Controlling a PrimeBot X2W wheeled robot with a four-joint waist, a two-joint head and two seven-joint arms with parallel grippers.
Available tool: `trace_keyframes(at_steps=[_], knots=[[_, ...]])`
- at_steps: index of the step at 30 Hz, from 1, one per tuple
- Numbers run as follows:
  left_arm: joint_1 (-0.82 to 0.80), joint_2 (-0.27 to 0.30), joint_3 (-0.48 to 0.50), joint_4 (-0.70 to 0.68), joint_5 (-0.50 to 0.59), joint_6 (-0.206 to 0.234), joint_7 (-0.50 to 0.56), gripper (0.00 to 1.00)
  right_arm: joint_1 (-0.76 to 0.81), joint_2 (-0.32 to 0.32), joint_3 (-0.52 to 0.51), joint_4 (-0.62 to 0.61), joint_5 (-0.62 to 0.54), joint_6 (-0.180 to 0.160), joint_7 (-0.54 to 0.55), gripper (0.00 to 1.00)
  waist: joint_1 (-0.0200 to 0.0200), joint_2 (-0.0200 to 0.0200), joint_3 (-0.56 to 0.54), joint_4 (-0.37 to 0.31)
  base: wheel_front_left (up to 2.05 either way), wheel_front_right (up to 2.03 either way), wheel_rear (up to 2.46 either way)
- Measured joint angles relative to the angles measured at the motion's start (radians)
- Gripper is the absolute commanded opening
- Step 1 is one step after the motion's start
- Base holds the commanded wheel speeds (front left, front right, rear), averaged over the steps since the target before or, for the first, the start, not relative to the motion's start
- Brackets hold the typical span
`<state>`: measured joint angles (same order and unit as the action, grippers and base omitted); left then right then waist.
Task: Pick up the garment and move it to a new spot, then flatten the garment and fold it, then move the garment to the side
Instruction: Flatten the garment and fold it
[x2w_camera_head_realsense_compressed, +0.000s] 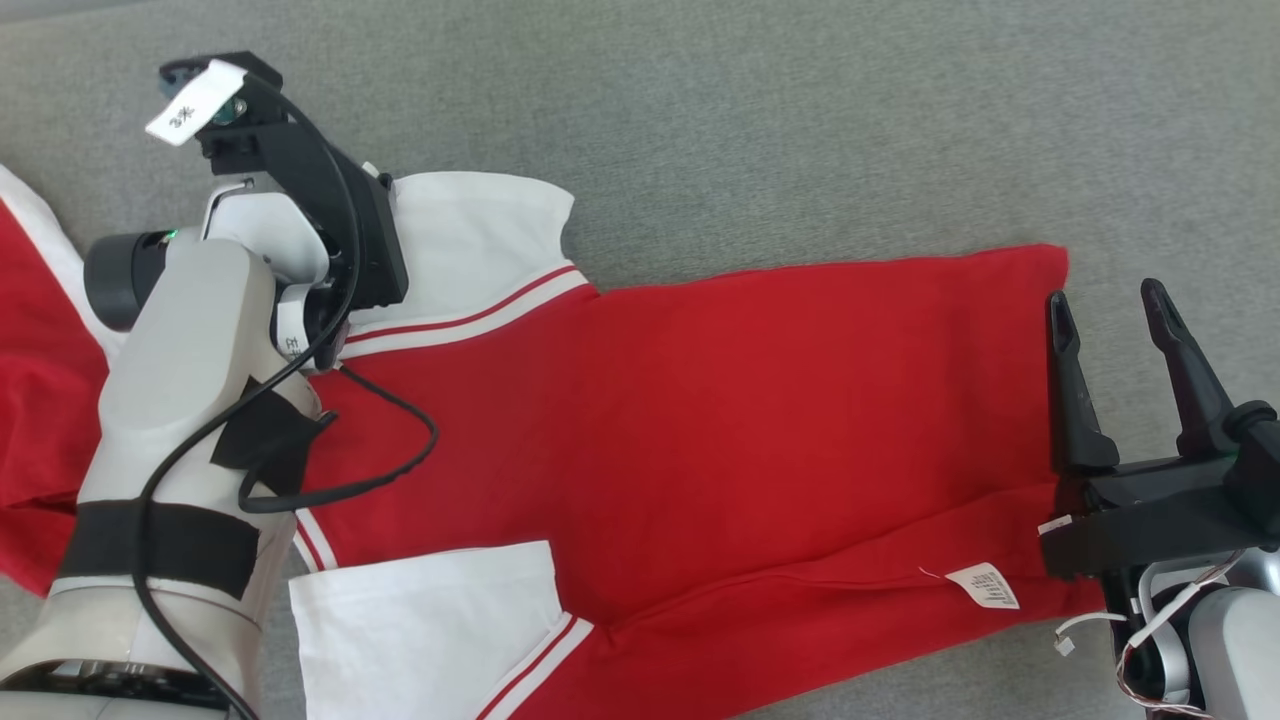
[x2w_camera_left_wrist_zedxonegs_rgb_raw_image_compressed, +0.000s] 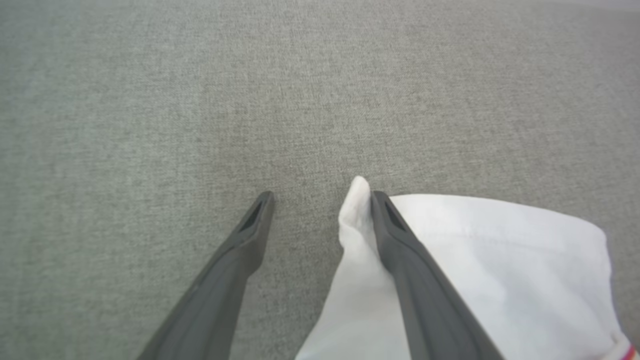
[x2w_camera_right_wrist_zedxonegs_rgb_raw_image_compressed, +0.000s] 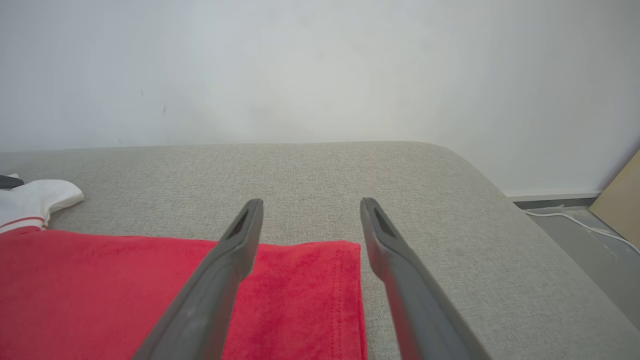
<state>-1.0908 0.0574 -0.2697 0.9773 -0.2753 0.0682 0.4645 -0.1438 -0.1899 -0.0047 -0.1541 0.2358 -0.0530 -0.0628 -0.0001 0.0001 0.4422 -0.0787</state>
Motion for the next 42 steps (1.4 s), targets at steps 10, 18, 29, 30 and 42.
trace_keyframes(at_steps=[10,18,29,30,42], knots=[[0.003,-0.001,0.005,0.020,-0.014,-0.038,-0.036,0.29,0.009,-0.004,0.002,-0.007,0.000,0.002,0.001,1.00,0.0000,-0.0001,-0.012,-0.023,0.00,0.00,0.00],[-0.015,-0.008,-0.009,0.032,-0.014,-0.049,-0.054,0.00,0.005,-0.016,-0.005,-0.015,-0.005,0.002,0.002,1.00,0.0001,-0.0001,0.008,-0.025,0.00,0.00,0.00],[-0.063,-0.032,-0.032,0.030,-0.015,-0.045,-0.115,0.00,-0.120,-0.110,-0.040,0.107,0.039,0.053,0.170,1.00,0.0001,-0.0001,0.039,0.013,0.00,0.00,0.00],[-0.065,-0.033,-0.037,0.032,-0.017,-0.045,-0.119,0.00,-0.135,-0.117,-0.036,0.128,0.056,0.065,0.201,1.00,0.0001,0.0000,0.041,0.019,0.00,0.00,0.00],[-0.068,-0.032,-0.170,-0.003,-0.134,-0.033,-0.141,0.00,-0.260,-0.138,0.017,0.284,0.100,0.104,0.438,1.00,0.0001,-0.0001,0.049,0.071,0.00,0.00,0.00]])
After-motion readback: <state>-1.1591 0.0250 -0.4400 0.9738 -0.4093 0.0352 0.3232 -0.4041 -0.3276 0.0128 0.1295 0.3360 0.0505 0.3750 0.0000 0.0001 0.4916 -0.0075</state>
